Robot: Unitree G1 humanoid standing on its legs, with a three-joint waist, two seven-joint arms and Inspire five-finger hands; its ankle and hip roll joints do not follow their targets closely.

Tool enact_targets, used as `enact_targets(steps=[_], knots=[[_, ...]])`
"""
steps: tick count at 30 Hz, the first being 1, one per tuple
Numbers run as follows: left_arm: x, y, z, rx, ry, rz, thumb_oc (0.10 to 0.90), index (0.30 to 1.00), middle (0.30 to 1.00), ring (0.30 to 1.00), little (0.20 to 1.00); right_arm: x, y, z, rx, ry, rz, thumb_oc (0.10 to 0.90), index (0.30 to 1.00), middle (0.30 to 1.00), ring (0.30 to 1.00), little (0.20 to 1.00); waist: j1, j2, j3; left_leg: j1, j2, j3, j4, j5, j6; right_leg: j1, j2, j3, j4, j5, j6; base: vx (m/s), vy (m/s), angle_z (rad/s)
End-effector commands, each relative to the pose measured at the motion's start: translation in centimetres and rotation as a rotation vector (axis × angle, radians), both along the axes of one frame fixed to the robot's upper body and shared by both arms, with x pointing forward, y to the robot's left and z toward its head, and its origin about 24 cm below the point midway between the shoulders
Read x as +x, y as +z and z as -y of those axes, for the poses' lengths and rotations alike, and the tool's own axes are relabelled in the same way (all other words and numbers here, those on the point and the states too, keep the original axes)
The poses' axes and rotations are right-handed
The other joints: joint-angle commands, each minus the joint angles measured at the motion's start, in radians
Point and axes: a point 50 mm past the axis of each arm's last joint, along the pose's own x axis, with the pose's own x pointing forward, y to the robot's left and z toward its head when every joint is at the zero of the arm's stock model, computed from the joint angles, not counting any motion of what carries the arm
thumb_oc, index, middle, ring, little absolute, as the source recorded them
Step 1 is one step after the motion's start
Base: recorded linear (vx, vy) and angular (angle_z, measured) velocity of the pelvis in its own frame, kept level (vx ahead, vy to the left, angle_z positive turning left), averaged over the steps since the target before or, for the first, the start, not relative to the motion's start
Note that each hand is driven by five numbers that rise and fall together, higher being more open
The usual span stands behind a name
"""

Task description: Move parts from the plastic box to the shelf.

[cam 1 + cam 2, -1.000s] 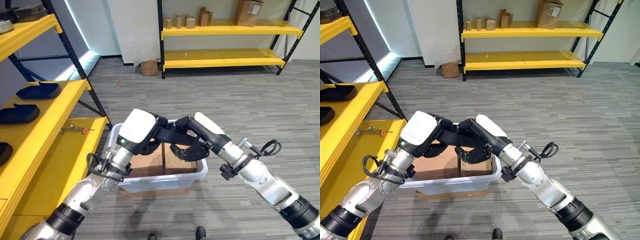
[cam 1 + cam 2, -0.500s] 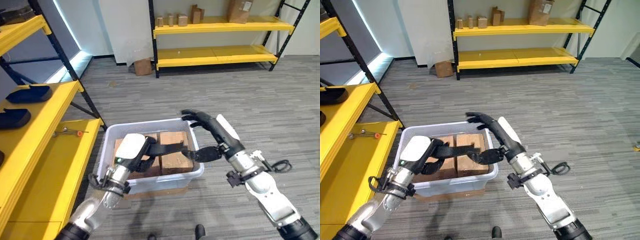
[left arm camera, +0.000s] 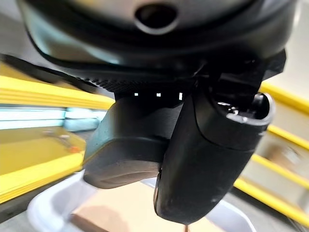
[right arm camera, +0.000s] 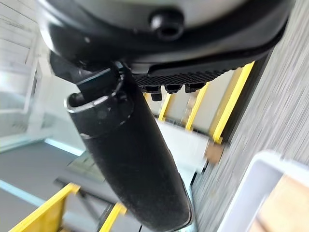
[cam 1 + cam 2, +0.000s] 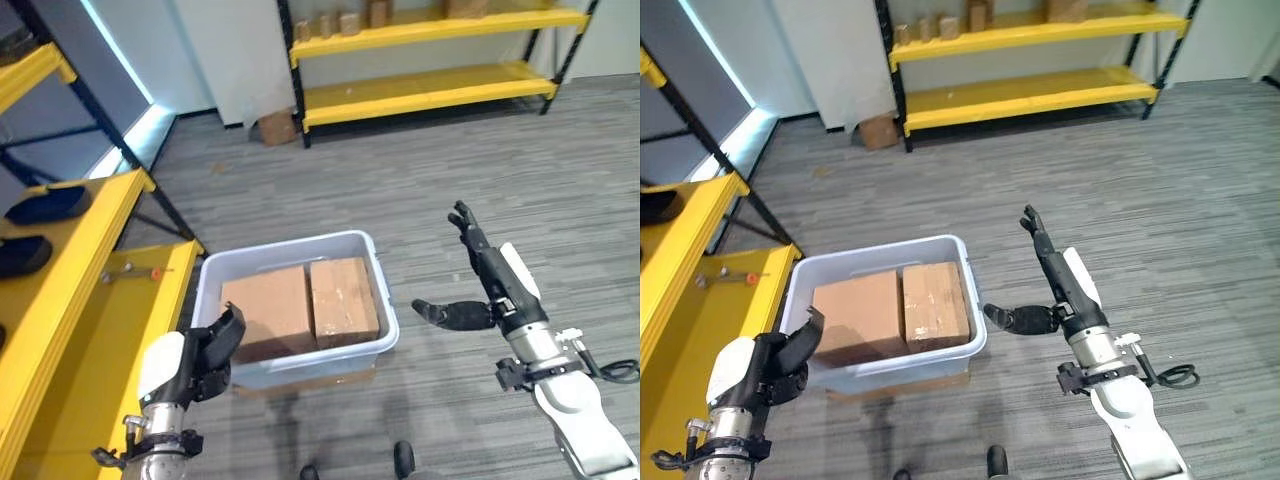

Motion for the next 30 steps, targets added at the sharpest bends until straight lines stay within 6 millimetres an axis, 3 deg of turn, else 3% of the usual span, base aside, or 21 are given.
enact_targets(steps=[1, 3, 4, 5, 8, 10, 12, 16, 18, 21, 24, 27, 28, 29, 30], knots=[[3.1, 8.3, -0.8, 0.101, -0.008, 0.449, 0.400, 0.300, 0.300, 0.300, 0.300, 0.1, 6.5, -2.2, 0.038, 0.116, 0.362, 0.900, 1.000, 1.000, 1.000, 1.000, 0.031, -0.051, 0.024, -0.057, -0.016, -0.091, -0.035, 0.100, -0.044, 0.007, -0.064, -0.106, 0.011, -0.066, 0.036, -0.24, -0.033, 0.97], [3.7, 10.2, 0.0, 0.163, -0.076, 0.524, 0.400, 0.300, 0.300, 0.300, 0.300, 0.4, 6.5, -2.1, 0.033, 0.086, 0.381, 0.900, 1.000, 1.000, 1.000, 1.000, 0.032, -0.054, 0.021, -0.089, -0.020, -0.090, -0.027, 0.104, -0.036, -0.042, -0.110, -0.201, 0.052, -0.065, 0.038, -0.26, -0.076, 2.76], [3.7, 10.8, 0.3, 0.180, -0.096, 0.548, 0.400, 0.300, 0.300, 0.300, 0.300, 0.4, 6.5, -2.2, 0.033, 0.087, 0.383, 0.900, 1.000, 1.000, 1.000, 1.000, 0.028, -0.056, 0.018, -0.066, 0.006, -0.062, -0.006, 0.087, -0.030, -0.047, -0.118, -0.222, 0.064, -0.072, 0.033, -0.34, -0.023, 3.04], [3.7, 11.8, 0.9, 0.193, -0.130, 0.600, 0.400, 0.300, 0.300, 0.300, 0.300, 0.2, 6.3, -2.5, 0.040, 0.093, 0.390, 0.900, 1.000, 1.000, 1.000, 1.000, 0.011, -0.056, 0.013, -0.007, 0.081, 0.000, 0.070, 0.071, -0.033, -0.050, -0.144, -0.278, 0.075, -0.073, 0.025, -0.25, 0.034, 1.48], [3.6, 11.8, 1.0, 0.190, -0.132, 0.612, 0.400, 0.300, 0.300, 0.300, 0.300, -0.1, 5.5, -2.1, 0.050, 0.058, 0.367, 0.900, 1.000, 1.000, 1.000, 1.000, -0.009, -0.046, 0.003, 0.085, 0.146, 0.056, 0.068, 0.052, -0.072, -0.032, -0.170, -0.332, 0.082, -0.081, 0.045, -0.07, 0.092, 1.49], [3.4, 11.9, 1.0, 0.198, -0.129, 0.617, 0.400, 0.300, 0.300, 0.300, 0.300, -0.3, 5.0, -1.9, 0.059, 0.038, 0.346, 0.900, 1.000, 1.000, 1.000, 1.000, -0.013, -0.034, -0.007, 0.125, 0.162, 0.070, 0.032, 0.049, -0.088, -0.031, -0.187, -0.362, 0.097, -0.071, 0.061, -0.05, 0.168, 1.38], [3.2, 11.9, 1.0, 0.227, -0.135, 0.606, 0.400, 0.300, 0.300, 0.300, 0.300, -0.5, 4.7, -1.4, 0.069, 0.012, 0.328, 0.900, 1.000, 1.000, 1.000, 1.000, -0.012, -0.024, -0.021, 0.121, 0.149, 0.075, -0.020, 0.023, -0.087, -0.015, -0.205, -0.372, 0.102, -0.054, 0.081, 0.03, 0.231, 0.84], [3.3, 12.6, 1.2, 0.287, -0.179, 0.610, 0.400, 0.300, 0.300, 0.300, 0.300, -0.7, 4.3, -1.1, 0.080, 0.000, 0.308, 0.900, 1.000, 1.000, 1.000, 1.000, 0.017, -0.032, -0.029, 0.109, 0.092, 0.072, -0.012, -0.070, -0.058, 0.031, -0.270, -0.401, 0.128, -0.030, 0.112, 0.06, 0.277, 0.45], [3.3, 12.8, 1.2, 0.298, -0.191, 0.611, 0.400, 0.300, 0.300, 0.300, 0.300, -0.7, 4.1, -1.1, 0.087, -0.001, 0.302, 0.900, 1.000, 1.000, 1.000, 1.000, 0.020, -0.042, -0.027, 0.110, 0.070, 0.064, -0.004, -0.090, -0.044, 0.043, -0.292, -0.407, 0.141, -0.025, 0.120, 0.03, 0.196, 0.27], [3.5, 13.7, 1.4, 0.368, -0.244, 0.619, 0.400, 0.300, 0.300, 0.300, 0.300, -0.6, 3.6, -1.7, 0.086, 0.016, 0.278, 0.900, 1.000, 1.000, 1.000, 1.000, 0.042, -0.065, -0.023, 0.115, -0.022, 0.033, 0.024, -0.162, 0.008, 0.066, -0.374, -0.422, 0.181, 0.013, 0.161, 0.03, 0.399, 0.14], [3.7, 14.7, 1.8, 0.418, -0.277, 0.643, 0.400, 0.300, 0.300, 0.300, 0.300, -0.7, 3.2, -1.8, 0.071, -0.002, 0.271, 0.900, 1.000, 1.000, 1.000, 1.000, 0.050, -0.086, -0.026, 0.111, -0.094, 0.010, 0.028, -0.188, 0.044, 0.077, -0.435, -0.418, 0.195, 0.073, 0.191, 0.00, 0.335, 0.18], [4.0, 15.4, 2.3, 0.448, -0.310, 0.671, 0.400, 0.300, 0.300, 0.300, 0.300, -0.9, 3.0, -1.9, 0.066, -0.015, 0.275, 0.900, 1.000, 1.000, 1.000, 1.000, 0.041, -0.097, -0.030, 0.117, -0.131, -0.016, 0.018, -0.194, 0.070, 0.067, -0.463, -0.389, 0.238, 0.089, 0.194, 0.02, 0.234, 0.41], [4.1, 15.6, 2.4, 0.459, -0.316, 0.678, 0.400, 0.300, 0.300, 0.300, 0.300, -0.9, 2.9, -2.0, 0.063, -0.020, 0.276, 0.900, 1.000, 1.000, 1.000, 1.000, 0.031, -0.100, -0.031, 0.125, -0.147, -0.027, 0.007, -0.192, 0.082, 0.049, -0.472, -0.351, 0.269, 0.097, 0.192, -0.02, 0.248, 0.43], [4.3, 16.0, 2.7, 0.470, -0.331, 0.698, 0.400, 0.300, 0.300, 0.300, 0.300, -0.9, 2.7, -2.0, 0.055, -0.026, 0.274, 0.900, 1.000, 1.000, 1.000, 1.000, -0.009, -0.102, -0.021, 0.135, -0.171, -0.051, -0.012, -0.167, 0.101, 0.001, -0.436, -0.202, 0.291, 0.133, 0.163, -0.03, 0.247, 0.43], [4.4, 16.0, 2.7, 0.470, -0.331, 0.699, 0.400, 0.300, 0.300, 0.300, 0.300, -0.9, 2.8, -2.0, 0.055, -0.026, 0.276, 0.900, 1.000, 1.000, 1.000, 1.000, -0.002, -0.104, -0.022, 0.132, -0.174, -0.044, -0.016, -0.161, 0.102, -0.011, -0.438, -0.192, 0.291, 0.138, 0.160, -0.04, 0.266, 0.55]])
